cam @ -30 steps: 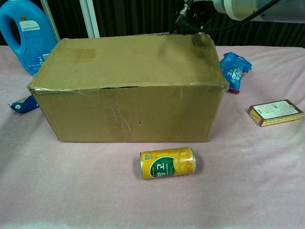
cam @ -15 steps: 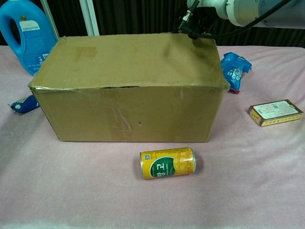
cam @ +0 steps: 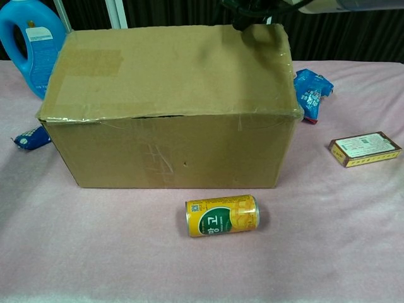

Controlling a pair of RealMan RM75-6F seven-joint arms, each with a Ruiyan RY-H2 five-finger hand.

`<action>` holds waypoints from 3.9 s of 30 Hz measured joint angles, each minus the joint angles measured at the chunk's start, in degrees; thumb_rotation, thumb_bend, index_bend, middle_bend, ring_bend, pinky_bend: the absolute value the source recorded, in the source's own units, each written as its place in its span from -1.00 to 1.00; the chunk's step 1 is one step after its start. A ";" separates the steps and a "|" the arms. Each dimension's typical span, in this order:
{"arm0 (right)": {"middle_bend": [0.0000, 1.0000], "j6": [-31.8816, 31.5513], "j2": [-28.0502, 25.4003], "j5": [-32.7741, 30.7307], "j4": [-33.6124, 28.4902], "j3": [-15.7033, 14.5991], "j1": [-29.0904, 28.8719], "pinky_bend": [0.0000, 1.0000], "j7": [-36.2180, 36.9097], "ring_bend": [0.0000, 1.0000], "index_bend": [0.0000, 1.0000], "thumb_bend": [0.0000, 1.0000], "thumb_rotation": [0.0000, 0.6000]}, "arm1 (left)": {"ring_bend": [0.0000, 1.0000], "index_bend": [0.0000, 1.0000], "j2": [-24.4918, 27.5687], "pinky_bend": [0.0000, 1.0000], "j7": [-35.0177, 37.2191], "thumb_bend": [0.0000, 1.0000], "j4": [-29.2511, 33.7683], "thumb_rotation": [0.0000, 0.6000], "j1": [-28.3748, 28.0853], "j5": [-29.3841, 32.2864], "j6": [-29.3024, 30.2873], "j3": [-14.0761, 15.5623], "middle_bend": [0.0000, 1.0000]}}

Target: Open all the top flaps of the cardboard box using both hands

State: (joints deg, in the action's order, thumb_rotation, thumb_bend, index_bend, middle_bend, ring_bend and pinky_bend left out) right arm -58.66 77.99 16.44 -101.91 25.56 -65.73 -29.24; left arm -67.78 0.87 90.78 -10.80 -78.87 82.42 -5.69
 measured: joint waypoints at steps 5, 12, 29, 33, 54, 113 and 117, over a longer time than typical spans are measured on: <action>0.08 0.23 -2.11 -7.99 -3.59 4.51 -0.23 -0.14 3.38 0.14 -0.54 1.00 1.00 | -1.00 -1.00 -0.10 -1.00 -0.11 -0.47 -0.05 1.00 0.07 -0.19 0.04 -0.09 -1.00; 0.07 1.28 -5.95 -17.87 -8.34 8.76 -0.69 -0.13 6.54 0.15 -0.58 1.00 1.00 | -1.00 -1.00 -0.28 -1.00 -0.23 -0.47 -0.22 1.00 0.14 -0.80 0.22 -0.08 -1.00; 0.06 9.31 -15.93 -29.96 -16.43 13.80 -2.24 -0.13 10.95 0.15 -0.59 1.00 1.00 | -1.00 -1.00 -0.77 -1.00 -0.21 -0.44 -0.85 1.00 0.37 -1.31 0.64 -0.39 -1.00; 0.06 12.21 -18.79 -32.47 -17.86 13.88 -2.75 -0.13 10.89 0.15 -0.59 1.00 1.00 | -1.00 -1.00 -0.84 -1.00 -0.29 -0.44 -0.94 1.00 0.42 -1.58 0.82 -0.41 -1.00; -0.07 22.47 -28.60 -30.01 -19.71 10.63 -2.07 -0.34 16.43 0.07 -0.67 1.00 1.00 | -1.00 -1.00 -0.86 -1.00 -0.25 -0.44 -1.00 1.00 0.62 -2.11 0.90 -0.45 -1.00; -0.42 32.07 -49.03 15.13 -27.82 7.38 28.72 -0.45 43.18 -0.26 -0.75 0.23 1.00 | -1.00 -1.00 -0.75 -1.00 -2.78 -0.44 -0.67 1.00 0.36 -3.49 1.50 -1.03 -1.00; -0.65 21.01 -42.83 22.45 -25.61 2.64 31.07 -0.51 37.68 -0.51 -0.82 0.14 1.00 | -1.00 -1.00 0.40 -1.00 -3.82 -0.44 0.68 1.00 -0.34 -3.36 0.36 -1.28 -1.00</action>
State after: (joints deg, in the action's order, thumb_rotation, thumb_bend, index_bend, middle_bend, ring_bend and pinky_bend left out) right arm -37.65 35.16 38.89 -127.52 28.21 -34.66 8.44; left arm -67.39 -2.95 91.46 -11.14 -82.23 82.77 -6.97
